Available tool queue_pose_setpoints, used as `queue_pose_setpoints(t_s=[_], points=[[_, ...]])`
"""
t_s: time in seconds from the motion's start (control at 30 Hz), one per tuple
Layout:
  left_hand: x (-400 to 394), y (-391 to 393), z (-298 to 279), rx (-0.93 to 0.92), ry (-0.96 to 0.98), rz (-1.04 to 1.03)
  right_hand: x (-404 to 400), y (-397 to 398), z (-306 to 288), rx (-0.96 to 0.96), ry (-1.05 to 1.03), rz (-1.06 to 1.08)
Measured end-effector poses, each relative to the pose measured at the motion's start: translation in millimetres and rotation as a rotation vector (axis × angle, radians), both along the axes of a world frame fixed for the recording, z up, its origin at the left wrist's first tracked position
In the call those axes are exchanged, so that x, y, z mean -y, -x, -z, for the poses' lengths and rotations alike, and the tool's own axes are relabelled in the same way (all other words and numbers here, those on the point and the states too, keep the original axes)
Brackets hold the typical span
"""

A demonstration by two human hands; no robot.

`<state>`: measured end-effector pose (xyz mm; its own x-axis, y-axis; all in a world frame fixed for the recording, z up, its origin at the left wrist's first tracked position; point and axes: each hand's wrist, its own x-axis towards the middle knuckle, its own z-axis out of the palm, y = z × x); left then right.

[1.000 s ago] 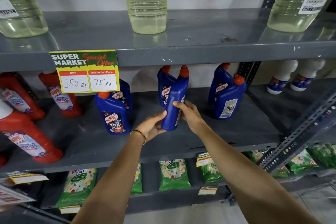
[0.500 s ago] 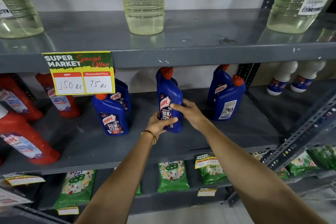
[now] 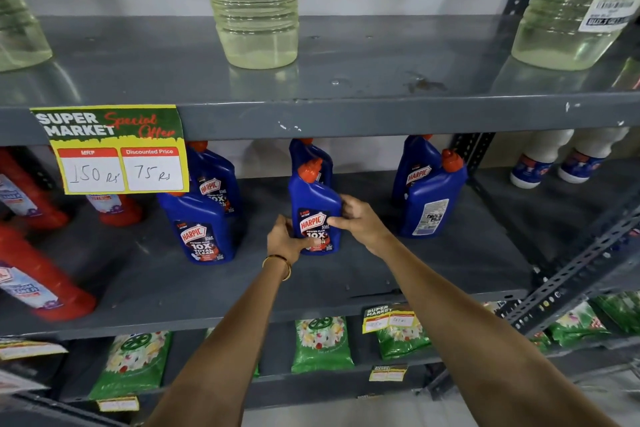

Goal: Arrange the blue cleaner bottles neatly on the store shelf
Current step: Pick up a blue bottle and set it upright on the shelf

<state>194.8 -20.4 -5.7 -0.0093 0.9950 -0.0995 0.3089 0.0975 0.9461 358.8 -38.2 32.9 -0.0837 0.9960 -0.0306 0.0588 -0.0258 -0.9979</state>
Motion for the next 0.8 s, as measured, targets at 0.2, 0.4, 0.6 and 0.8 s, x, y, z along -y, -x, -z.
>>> queue_pose_setpoints(t_s=[0.2,0.4,0.6,0.8], points=[[2.5,-6.5,4.8,-0.02,-0.002,-0.05,-6.2,-5.1,7.3,0.019,0.05,-0.005],[11.7,-10.3,7.6,-0.029,0.001,-0.091,-3.6,-5.5,8.7,0.02,0.059,0.027],[30.5,-11.5,4.3,-0.027,-0.015,-0.129,14.8,-13.3,11.1,0.071,0.098,0.231],[60.8,-25.4,3.4,-0.014,-0.003,-0.09,48.7,-20.8,20.3,0.111,0.122,0.454]])
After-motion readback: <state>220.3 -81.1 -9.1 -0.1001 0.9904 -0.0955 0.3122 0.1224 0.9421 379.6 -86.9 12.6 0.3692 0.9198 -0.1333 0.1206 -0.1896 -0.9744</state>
